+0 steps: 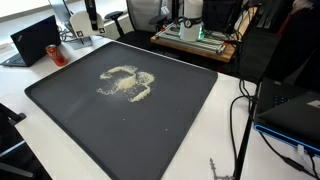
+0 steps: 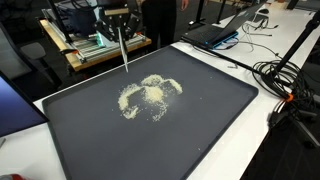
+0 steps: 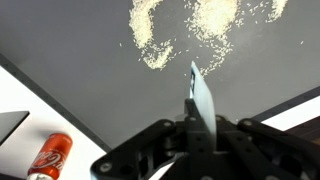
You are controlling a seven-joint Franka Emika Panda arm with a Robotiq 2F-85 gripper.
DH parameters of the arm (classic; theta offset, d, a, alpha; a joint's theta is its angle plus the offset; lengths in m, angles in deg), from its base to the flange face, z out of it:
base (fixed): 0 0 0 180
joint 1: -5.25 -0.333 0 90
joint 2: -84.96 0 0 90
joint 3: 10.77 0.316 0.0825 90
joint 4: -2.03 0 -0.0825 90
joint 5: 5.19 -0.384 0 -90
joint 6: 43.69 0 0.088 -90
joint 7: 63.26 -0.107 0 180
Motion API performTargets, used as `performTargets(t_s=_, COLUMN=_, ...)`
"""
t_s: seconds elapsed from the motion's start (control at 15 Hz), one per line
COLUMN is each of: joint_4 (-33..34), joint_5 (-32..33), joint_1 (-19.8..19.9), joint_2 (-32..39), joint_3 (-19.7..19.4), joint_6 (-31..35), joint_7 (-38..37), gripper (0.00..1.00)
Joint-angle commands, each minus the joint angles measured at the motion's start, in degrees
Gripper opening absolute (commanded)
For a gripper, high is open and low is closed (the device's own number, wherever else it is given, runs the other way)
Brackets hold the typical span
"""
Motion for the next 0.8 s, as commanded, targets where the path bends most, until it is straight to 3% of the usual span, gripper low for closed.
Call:
performTargets(t_s=0.0, joint_4=4.8, joint_5=-10.1, joint_1=3.2, joint_2=6.3, joint_3=0.4, joint_6=-1.4, joint_7=7.9, gripper=0.01)
performTargets(t_s=0.4, joint_4=4.6, joint_5=-27.2, joint_1=10.5, joint_2=11.5, joint_3=2.0, joint_6=-0.9, joint_7=20.8, gripper=0.01)
performTargets(t_s=0.73, joint_4=4.0, joint_5=-40.0, joint_1=15.1, joint_2=14.8, joint_3=2.7, joint_6=0.2, joint_7=26.0, gripper=0.01)
